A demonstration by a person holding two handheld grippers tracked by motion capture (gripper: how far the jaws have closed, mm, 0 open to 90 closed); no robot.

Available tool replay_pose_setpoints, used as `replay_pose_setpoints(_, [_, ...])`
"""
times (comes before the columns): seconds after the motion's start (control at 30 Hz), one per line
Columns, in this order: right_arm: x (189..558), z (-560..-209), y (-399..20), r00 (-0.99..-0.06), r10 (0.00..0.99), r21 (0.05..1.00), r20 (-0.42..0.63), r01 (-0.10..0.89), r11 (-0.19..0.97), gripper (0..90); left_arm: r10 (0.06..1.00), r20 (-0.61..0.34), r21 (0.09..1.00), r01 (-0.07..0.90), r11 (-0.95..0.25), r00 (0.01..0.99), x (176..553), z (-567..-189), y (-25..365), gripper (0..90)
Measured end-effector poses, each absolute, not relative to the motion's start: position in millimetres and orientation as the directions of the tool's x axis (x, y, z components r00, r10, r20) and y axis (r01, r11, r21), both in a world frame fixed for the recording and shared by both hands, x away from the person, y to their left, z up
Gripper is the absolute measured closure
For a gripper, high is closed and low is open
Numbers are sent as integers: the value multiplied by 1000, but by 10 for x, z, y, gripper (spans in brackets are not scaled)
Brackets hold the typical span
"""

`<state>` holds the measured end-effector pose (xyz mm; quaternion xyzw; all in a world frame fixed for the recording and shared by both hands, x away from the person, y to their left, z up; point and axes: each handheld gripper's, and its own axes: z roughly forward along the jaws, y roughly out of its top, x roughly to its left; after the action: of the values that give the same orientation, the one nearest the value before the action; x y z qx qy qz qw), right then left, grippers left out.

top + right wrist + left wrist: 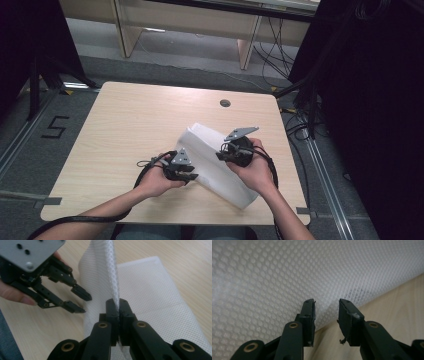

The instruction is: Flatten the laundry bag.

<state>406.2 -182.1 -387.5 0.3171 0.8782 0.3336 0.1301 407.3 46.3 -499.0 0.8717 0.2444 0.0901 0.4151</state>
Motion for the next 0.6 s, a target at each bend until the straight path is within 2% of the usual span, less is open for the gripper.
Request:
replay_pose_setpoints(0.33, [3940,-3898,-1762,-790,613,661,-1,460,593,889,525,-54,771,369,-518,849,4055,-4864,799,634])
replay_pose_setpoints(0.37, [3934,-3913,-1752,-788,616,674,-1,455,583,889,542,-83,778,394,-490,836,4039,-4863,827,634])
replay_pose_setpoints(0.6, [3867,-3961,-1710,-796,605,672,-17,439,597,888,559,-70,779,395,-486,826,3918,-4753,1177,628])
